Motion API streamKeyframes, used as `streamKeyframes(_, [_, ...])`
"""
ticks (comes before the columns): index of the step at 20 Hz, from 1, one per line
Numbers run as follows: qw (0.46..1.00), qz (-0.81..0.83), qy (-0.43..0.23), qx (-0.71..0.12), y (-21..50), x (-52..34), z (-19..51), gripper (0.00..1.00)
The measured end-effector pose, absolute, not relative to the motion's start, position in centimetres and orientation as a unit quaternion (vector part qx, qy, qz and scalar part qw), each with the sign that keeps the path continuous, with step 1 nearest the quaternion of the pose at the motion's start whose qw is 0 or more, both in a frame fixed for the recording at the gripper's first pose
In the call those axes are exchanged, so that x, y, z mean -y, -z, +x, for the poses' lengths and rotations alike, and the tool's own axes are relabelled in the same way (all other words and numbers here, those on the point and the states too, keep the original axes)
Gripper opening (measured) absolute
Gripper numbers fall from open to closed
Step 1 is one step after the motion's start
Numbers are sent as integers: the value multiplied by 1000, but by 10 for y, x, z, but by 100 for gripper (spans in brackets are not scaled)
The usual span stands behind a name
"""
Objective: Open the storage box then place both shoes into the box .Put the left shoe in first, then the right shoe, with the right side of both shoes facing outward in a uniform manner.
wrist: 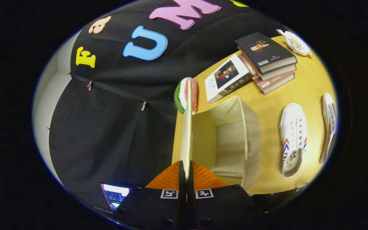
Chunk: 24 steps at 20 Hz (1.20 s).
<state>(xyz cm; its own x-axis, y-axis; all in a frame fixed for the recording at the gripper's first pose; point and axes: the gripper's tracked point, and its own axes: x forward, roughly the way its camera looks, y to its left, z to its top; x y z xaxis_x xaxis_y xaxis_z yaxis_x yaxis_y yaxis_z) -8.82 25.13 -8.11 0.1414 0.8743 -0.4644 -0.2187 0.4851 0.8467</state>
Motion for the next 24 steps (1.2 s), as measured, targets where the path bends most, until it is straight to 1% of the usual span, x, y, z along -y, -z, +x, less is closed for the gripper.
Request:
streamKeyframes(4, [669, 317, -450, -499, 38, -311, -110, 5])
streamKeyframes(7, [654, 308, -482, -495, 24, -360, -128, 5])
streamKeyframes(9, [638, 307, -487, -511, 29, -392, -142, 5])
streamKeyframes(13, [643, 282, -498, -509, 43, -444, -162, 5])
streamKeyframes(19, [657, 260, -492, -508, 54, -472, -167, 5])
streamKeyframes(20, [654, 264, -491, -511, 52, -474, -169, 7])
streamKeyframes(22, [666, 267, -486, -500, 51, -473, -160, 54])
streamKeyframes(24, [698, 251, -479, -470, 49, -460, -144, 100])
